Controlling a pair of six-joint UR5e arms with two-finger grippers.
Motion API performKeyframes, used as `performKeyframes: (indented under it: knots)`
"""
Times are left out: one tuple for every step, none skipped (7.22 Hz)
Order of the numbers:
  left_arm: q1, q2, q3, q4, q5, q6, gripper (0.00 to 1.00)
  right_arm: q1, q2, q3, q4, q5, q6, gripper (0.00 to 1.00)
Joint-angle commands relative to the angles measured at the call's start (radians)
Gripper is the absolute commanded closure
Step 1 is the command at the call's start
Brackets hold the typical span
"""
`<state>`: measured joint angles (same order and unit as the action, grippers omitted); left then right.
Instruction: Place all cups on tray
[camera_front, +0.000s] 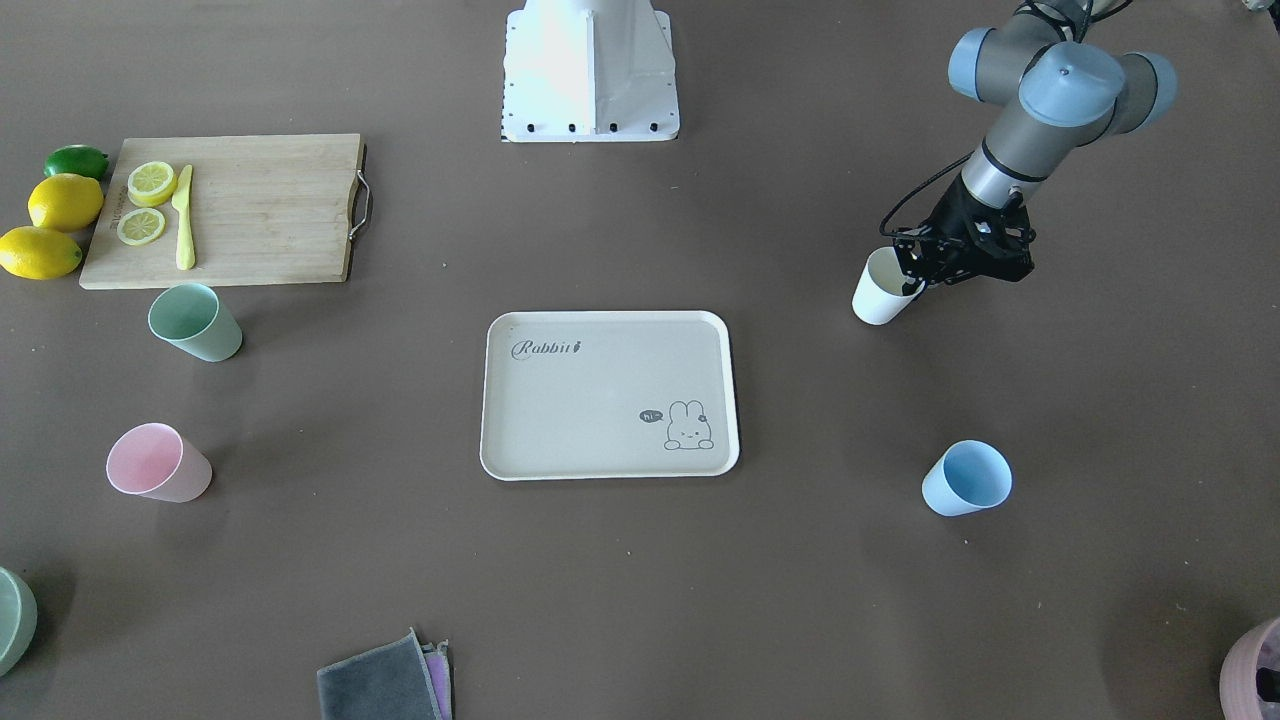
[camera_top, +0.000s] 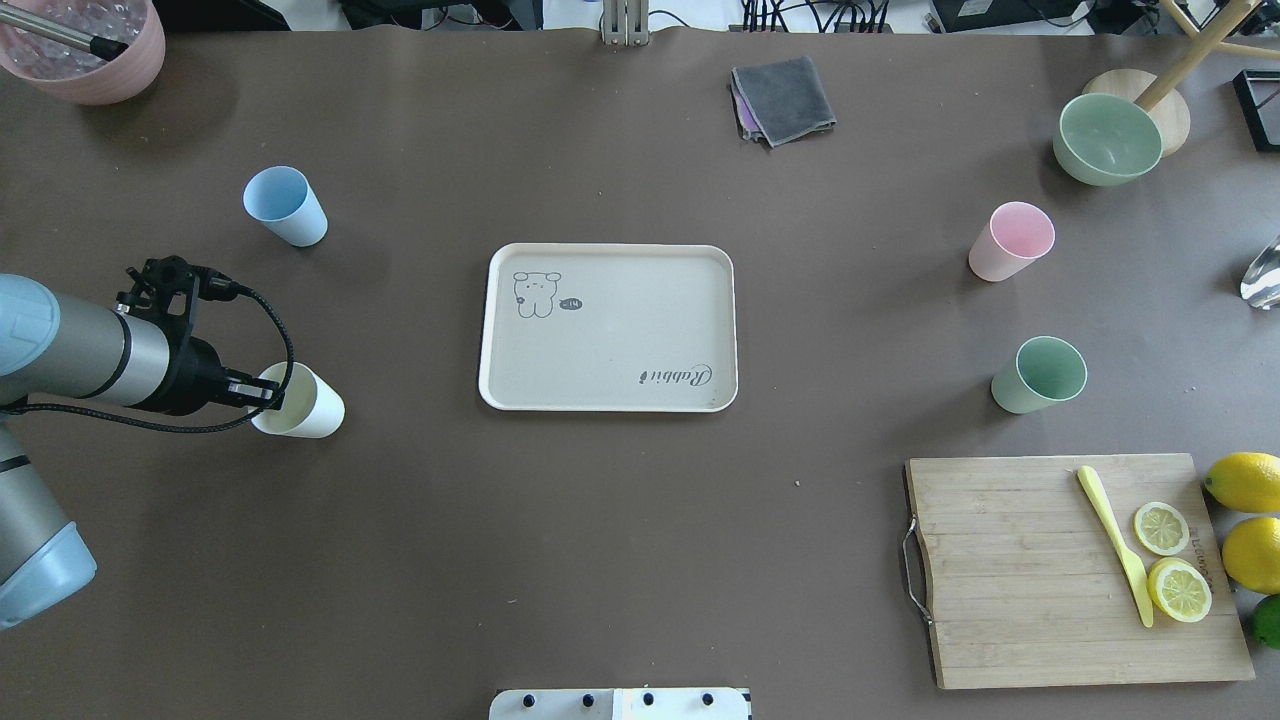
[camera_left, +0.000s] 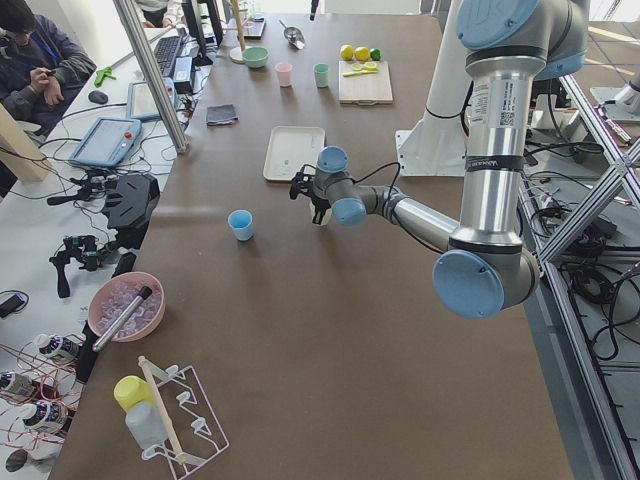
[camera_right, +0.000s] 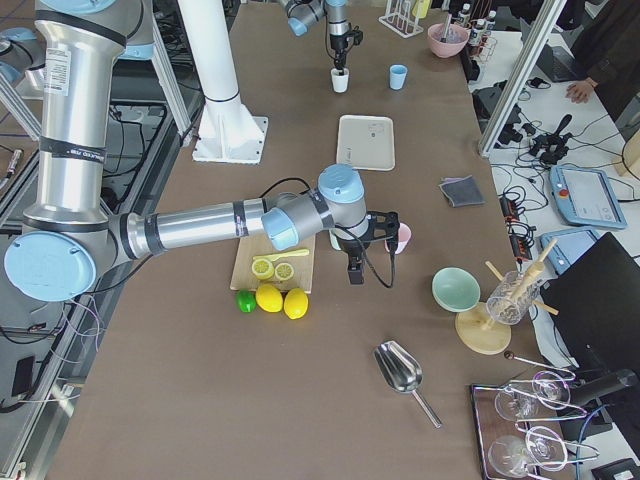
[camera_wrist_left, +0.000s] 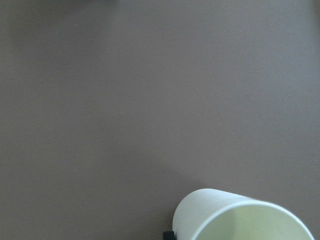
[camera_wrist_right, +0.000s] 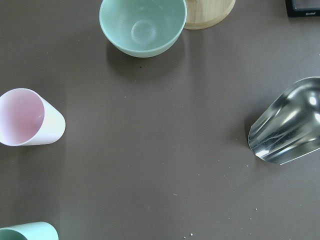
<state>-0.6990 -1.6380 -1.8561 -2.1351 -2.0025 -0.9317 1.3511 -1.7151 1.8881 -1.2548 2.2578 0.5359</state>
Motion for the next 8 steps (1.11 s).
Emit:
performKeyframes:
  knots:
    - [-0.005, -0.258, -0.008, 0.297, -0.013, -0.009, 1.00, -0.012, 0.006, -0.024, 0.000, 0.000, 0.004, 0.00]
    - [-0.001, -0.390, 0.006, 0.449, -0.010, -0.013, 1.00, -0.020, 0.029, -0.047, 0.001, -0.001, 0.004, 0.00]
    - [0.003, -0.487, 0.065, 0.492, -0.012, -0.013, 1.00, -0.026, 0.066, -0.082, 0.001, 0.000, 0.004, 0.00]
    - [0.027, -0.528, 0.121, 0.488, 0.010, -0.021, 1.00, -0.038, 0.104, -0.118, 0.000, -0.001, 0.004, 0.00]
    - [0.057, -0.561, 0.165, 0.485, 0.054, -0.047, 1.00, -0.052, 0.136, -0.142, -0.002, 0.000, 0.009, 0.00]
    - [0.076, -0.569, 0.188, 0.475, 0.068, -0.047, 1.00, -0.067, 0.167, -0.164, 0.000, 0.000, 0.031, 0.00]
    - [0.084, -0.568, 0.199, 0.457, 0.070, -0.048, 1.00, -0.084, 0.193, -0.175, -0.006, -0.001, 0.044, 0.00]
    - [0.099, -0.568, 0.221, 0.431, 0.073, -0.058, 1.00, -0.096, 0.210, -0.191, -0.005, -0.001, 0.044, 0.00]
